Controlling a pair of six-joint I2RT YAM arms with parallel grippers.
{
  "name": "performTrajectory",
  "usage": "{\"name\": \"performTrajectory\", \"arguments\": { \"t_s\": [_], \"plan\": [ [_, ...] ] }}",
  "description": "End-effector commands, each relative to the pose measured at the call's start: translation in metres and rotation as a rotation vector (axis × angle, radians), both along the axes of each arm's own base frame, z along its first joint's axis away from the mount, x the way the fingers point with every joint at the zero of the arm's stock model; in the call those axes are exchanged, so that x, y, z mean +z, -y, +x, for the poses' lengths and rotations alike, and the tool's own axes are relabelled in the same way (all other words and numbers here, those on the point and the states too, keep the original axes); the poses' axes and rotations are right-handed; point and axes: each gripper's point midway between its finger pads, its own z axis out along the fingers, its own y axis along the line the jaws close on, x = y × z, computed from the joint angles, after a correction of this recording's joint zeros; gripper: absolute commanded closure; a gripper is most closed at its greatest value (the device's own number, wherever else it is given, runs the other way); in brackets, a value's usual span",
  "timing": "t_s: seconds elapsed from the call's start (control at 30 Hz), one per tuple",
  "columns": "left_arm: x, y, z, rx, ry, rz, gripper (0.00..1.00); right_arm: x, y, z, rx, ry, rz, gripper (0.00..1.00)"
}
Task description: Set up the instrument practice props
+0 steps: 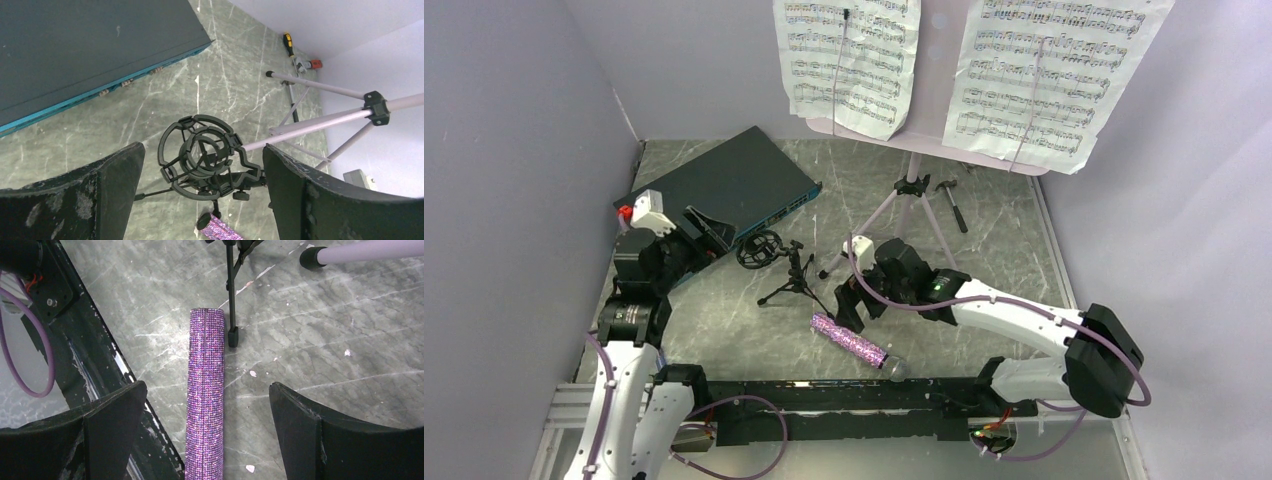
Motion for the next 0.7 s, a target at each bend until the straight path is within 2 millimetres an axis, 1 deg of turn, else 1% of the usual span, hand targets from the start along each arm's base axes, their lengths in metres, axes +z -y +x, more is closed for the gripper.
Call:
{"name": "performTrajectory", "arguments": {
  "t_s": [0.0, 0.13, 0.3, 0.4, 0.53, 0.67],
  "plan": [
    [0.037, 0.015, 0.003, -0.137, 0.131, 0.069, 0.07, 0.049, -0.002, 0.015, -0.028, 0.056, 0.127, 0.02],
    [0.051, 0.038, 0.003, -0.289, 0.192, 0.050, 0.07, 0.071, 0.007, 0.018, -0.029, 0.063, 0.201, 0.02],
    [0.066, 0.069, -0.002, -0.472, 0.254, 0.023, 0.07, 0.099, 0.023, 0.025, -0.046, 0.066, 0.316, 0.01],
    [0.070, 0.090, -0.004, -0.559, 0.274, 0.050, 0.07, 0.111, 0.034, 0.028, -0.068, 0.076, 0.354, 0.01],
    [0.065, 0.131, -0.015, -0.713, 0.303, 0.129, 0.07, 0.119, 0.049, 0.033, -0.131, 0.100, 0.361, 0.01],
    [0.051, 0.174, -0.031, -0.882, 0.288, 0.173, 0.07, 0.123, 0.066, 0.038, -0.204, 0.130, 0.350, 0.01]
  ]
}}
